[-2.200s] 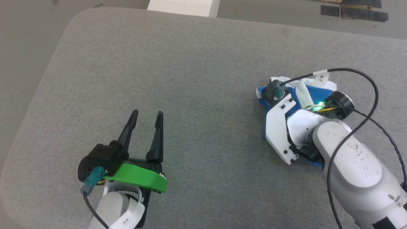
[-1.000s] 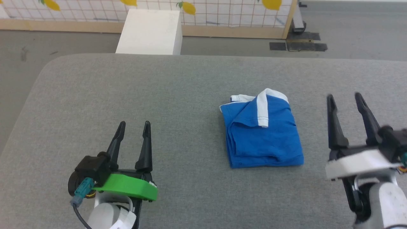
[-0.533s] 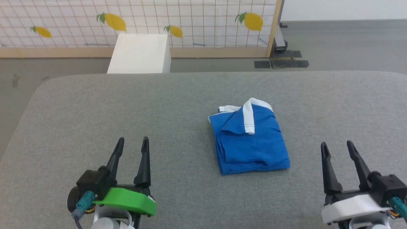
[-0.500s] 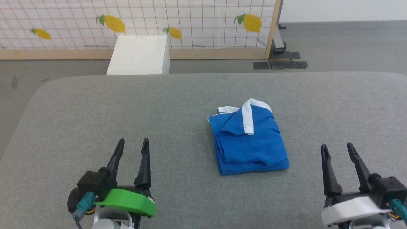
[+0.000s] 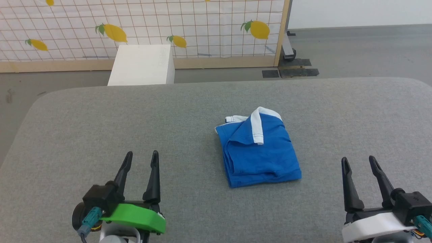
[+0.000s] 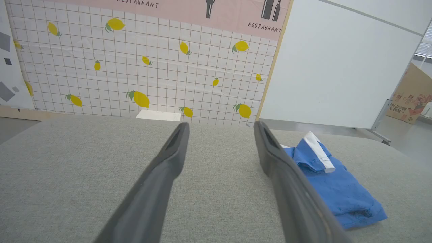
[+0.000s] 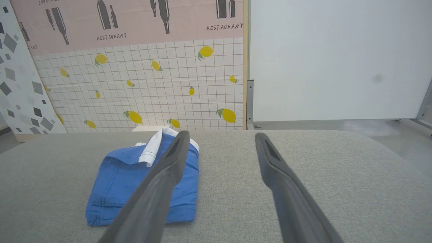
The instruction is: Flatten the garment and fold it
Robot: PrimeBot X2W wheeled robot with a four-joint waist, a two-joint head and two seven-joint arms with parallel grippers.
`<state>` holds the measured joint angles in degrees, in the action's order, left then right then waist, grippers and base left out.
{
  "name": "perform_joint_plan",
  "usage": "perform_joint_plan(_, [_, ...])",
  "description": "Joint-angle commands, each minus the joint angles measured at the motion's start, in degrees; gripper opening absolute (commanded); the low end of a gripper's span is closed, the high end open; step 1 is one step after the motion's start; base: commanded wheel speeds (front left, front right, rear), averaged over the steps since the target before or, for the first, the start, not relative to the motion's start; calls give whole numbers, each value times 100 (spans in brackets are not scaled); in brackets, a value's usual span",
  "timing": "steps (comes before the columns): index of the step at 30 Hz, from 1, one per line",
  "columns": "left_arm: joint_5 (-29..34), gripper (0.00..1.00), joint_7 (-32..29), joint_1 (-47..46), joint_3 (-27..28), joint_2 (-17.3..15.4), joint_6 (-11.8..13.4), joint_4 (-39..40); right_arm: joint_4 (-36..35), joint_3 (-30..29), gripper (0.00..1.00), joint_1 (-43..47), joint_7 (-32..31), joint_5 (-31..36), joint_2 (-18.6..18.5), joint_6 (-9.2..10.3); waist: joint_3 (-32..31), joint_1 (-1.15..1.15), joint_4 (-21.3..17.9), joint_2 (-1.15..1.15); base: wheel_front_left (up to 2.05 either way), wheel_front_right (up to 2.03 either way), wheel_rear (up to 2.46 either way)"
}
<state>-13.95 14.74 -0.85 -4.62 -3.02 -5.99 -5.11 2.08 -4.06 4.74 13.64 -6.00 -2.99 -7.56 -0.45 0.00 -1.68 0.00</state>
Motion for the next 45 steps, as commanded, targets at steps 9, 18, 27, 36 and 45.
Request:
perform_joint_plan(9, [-6, 100, 26, 38, -20, 14, 30, -8, 71, 61, 100, -67, -228, -688, 11, 8, 55, 0, 46, 0, 0, 0, 0])
perform_joint_plan(18, [27, 100, 26, -177, -58, 14, 10, 53, 1259, -1009, 100, -1747, -3518, -4470, 10, 8, 436, 0, 211, 0, 0, 0, 0])
perform_joint_plan(27, [48, 100, 26, -514, -141, 14, -15, 118, 3015, -1968, 100, -3344, -6216, -4279, -206, 8, 913, 0, 512, 0, 0, 0, 0])
perform_joint_plan(36, [48, 100, 26, -817, -247, 14, 3, 234, 3513, -2263, 100, -4180, -7444, -3022, -137, 8, 1401, 0, 852, 0, 0, 0, 0])
perform_joint_plan(45, [37, 100, 26, -900, -290, 14, 25, 247, 3358, -2332, 100, -4239, -8339, -2545, -2, 8, 1493, 0, 1106, 0, 0, 0, 0])
